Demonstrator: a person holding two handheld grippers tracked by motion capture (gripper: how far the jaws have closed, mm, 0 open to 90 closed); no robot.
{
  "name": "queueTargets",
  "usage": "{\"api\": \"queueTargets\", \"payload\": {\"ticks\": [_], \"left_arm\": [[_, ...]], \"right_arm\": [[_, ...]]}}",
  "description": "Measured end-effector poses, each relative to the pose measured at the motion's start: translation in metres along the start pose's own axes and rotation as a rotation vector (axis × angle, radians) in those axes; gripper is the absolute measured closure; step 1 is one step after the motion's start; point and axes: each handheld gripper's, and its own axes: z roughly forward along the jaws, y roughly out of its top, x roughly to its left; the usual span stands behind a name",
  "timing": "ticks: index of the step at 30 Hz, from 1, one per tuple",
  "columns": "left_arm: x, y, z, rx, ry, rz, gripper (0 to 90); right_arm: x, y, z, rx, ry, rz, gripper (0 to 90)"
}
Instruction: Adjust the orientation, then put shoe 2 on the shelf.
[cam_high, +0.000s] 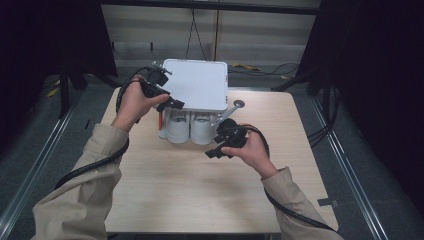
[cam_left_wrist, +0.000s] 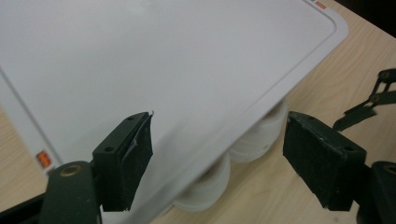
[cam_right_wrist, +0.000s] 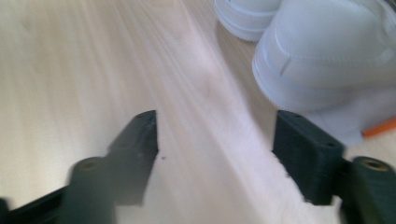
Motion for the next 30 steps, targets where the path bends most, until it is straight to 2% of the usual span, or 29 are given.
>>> {"api": "queueTargets", "payload": {"ticks": [2,5,7,9,12,17,20,22,27,30], "left_arm": [[-0.004,-0.006,-0.006,0.011,0.011,0.001,23.1],[-0.01,-0.019,-0.008,0.042,-0.003,0.0,23.1],[-0.012,-0.028,-0.008,0.051,-0.014,0.005,23.1],[-0.014,-0.039,-0.007,0.051,-0.021,-0.002,23.4],[-0.014,-0.055,-0.005,0.055,-0.026,-0.019,23.3],[-0.013,-0.081,0.0,0.054,-0.034,-0.036,23.2],[-0.013,-0.095,0.001,0.059,-0.035,-0.045,23.3],[-0.013,-0.104,0.002,0.061,-0.042,-0.052,23.1],[-0.014,-0.126,0.005,0.065,-0.047,-0.067,22.8],[-0.013,-0.137,0.005,0.068,-0.05,-0.074,22.8]], "right_arm": [[0.001,-0.009,-0.009,0.003,-0.006,0.022,29.0],[0.002,-0.023,-0.017,0.038,-0.027,0.058,25.9],[0.003,-0.031,-0.021,0.054,-0.039,0.069,24.2],[0.003,-0.039,-0.022,0.059,-0.033,0.083,22.9],[0.003,-0.049,-0.022,0.083,-0.049,0.096,21.5],[0.003,-0.066,-0.026,0.089,-0.052,0.104,18.4],[0.003,-0.075,-0.03,0.085,-0.07,0.111,18.1],[0.003,-0.081,-0.033,0.078,-0.068,0.133,18.0],[0.005,-0.093,-0.036,0.076,-0.086,0.151,18.0],[0.007,-0.099,-0.038,0.07,-0.103,0.137,18.0]]}}
